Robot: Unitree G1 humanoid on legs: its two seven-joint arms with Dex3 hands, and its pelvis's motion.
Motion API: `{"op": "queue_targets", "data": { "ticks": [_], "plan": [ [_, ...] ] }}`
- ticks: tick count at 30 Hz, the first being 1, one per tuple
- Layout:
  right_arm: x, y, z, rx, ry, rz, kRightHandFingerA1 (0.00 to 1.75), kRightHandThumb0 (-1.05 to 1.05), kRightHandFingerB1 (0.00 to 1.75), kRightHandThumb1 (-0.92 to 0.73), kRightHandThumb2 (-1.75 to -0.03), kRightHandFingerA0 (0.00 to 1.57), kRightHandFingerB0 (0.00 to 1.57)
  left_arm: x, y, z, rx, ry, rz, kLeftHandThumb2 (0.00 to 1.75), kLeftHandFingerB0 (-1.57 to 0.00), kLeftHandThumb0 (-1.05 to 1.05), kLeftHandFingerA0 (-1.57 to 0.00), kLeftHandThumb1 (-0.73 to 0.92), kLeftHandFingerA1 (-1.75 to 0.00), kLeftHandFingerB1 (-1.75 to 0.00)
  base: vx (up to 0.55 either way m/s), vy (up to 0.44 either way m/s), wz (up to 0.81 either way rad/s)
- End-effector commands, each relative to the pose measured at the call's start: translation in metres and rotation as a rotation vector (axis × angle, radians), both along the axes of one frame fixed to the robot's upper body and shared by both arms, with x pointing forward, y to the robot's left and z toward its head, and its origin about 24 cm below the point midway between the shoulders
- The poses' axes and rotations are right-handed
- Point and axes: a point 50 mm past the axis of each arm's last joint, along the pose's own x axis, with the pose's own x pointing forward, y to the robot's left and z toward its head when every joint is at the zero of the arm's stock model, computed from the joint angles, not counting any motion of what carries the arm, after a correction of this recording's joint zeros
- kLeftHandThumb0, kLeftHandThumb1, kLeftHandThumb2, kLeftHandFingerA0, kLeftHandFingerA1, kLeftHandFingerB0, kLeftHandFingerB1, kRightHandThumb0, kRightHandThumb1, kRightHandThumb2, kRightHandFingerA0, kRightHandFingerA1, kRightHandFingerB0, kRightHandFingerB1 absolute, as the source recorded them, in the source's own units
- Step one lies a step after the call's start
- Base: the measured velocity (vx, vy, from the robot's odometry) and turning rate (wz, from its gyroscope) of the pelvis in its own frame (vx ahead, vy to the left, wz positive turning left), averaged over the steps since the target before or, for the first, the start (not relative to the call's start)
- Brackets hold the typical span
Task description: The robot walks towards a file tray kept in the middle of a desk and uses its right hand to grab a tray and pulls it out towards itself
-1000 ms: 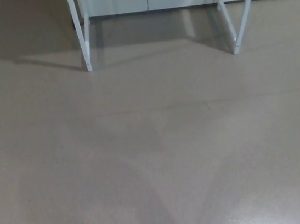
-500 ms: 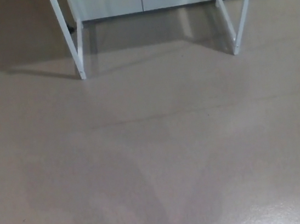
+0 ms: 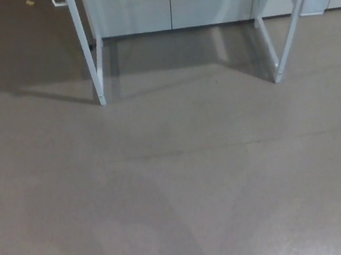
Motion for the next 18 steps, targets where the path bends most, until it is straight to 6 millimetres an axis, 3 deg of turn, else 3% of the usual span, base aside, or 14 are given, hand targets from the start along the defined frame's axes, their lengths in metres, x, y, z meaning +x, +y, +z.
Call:
{"op": "queue_targets", "data": {
  "ticks": [1,3,9,10,11,15,16,17,18],
  "plan": [
    [-0.003,-0.008,0.001,-0.040,0.002,-0.008,0.42,-0.45,0.31,-0.66,-0.60,0.42,0.32,-0.003,0.002,0.002,0.010,-0.014,-0.017,0.76,-0.24,-0.36,-0.38,0.45,-0.77,-0.59,-0.01,-0.227,-0.03],
    [-0.005,-0.009,-0.001,-0.031,0.008,-0.015,0.44,-0.46,0.30,-0.66,-0.59,0.43,0.31,-0.006,0.002,0.000,0.006,-0.011,-0.014,0.76,-0.24,-0.37,-0.40,0.44,-0.78,-0.60,0.10,-0.370,0.03],
    [-0.047,-0.007,-0.007,-0.029,0.085,-0.004,0.42,-0.46,0.31,-0.67,-0.61,0.41,0.30,-0.044,0.001,-0.015,0.002,0.085,-0.024,0.79,-0.23,-0.36,-0.36,0.44,-0.75,-0.58,0.11,-0.139,-0.04],
    [-0.050,-0.007,-0.007,-0.037,0.090,-0.003,0.42,-0.46,0.31,-0.67,-0.60,0.43,0.30,-0.046,0.001,-0.016,0.007,0.089,-0.036,0.79,-0.24,-0.37,-0.37,0.43,-0.76,-0.59,0.12,-0.045,-0.05],
    [-0.052,-0.007,-0.008,-0.038,0.098,0.002,0.40,-0.46,0.31,-0.67,-0.60,0.43,0.30,-0.048,0.001,-0.016,0.011,0.095,-0.042,0.94,-0.21,-0.34,-0.38,0.34,-0.70,-0.59,0.12,-0.034,-0.04],
    [-0.055,-0.004,-0.005,-0.055,0.111,0.019,0.39,-0.48,0.31,-0.66,-0.60,0.43,0.31,-0.052,0.000,-0.014,0.004,0.088,-0.037,0.88,-0.23,-0.39,-0.43,0.37,-0.73,-0.60,0.14,0.060,0.02],
    [-0.054,-0.003,-0.005,-0.059,0.110,0.027,0.41,-0.48,0.31,-0.66,-0.60,0.41,0.31,-0.052,0.000,-0.014,0.005,0.088,-0.039,0.73,-0.24,-0.38,-0.40,0.44,-0.76,-0.57,0.08,0.272,0.11],
    [-0.054,-0.003,-0.004,-0.060,0.113,0.028,0.41,-0.48,0.30,-0.66,-0.60,0.41,0.30,-0.052,0.000,-0.015,0.008,0.087,-0.042,0.72,-0.25,-0.39,-0.43,0.43,-0.77,-0.57,0.07,0.251,-0.28],
    [-0.053,-0.002,-0.005,-0.057,0.114,0.023,0.40,-0.47,0.31,-0.66,-0.60,0.42,0.30,-0.051,0.001,-0.015,0.012,0.084,-0.043,0.88,-0.24,-0.42,-0.47,0.36,-0.75,-0.60,0.05,0.237,0.17]
  ]
}}
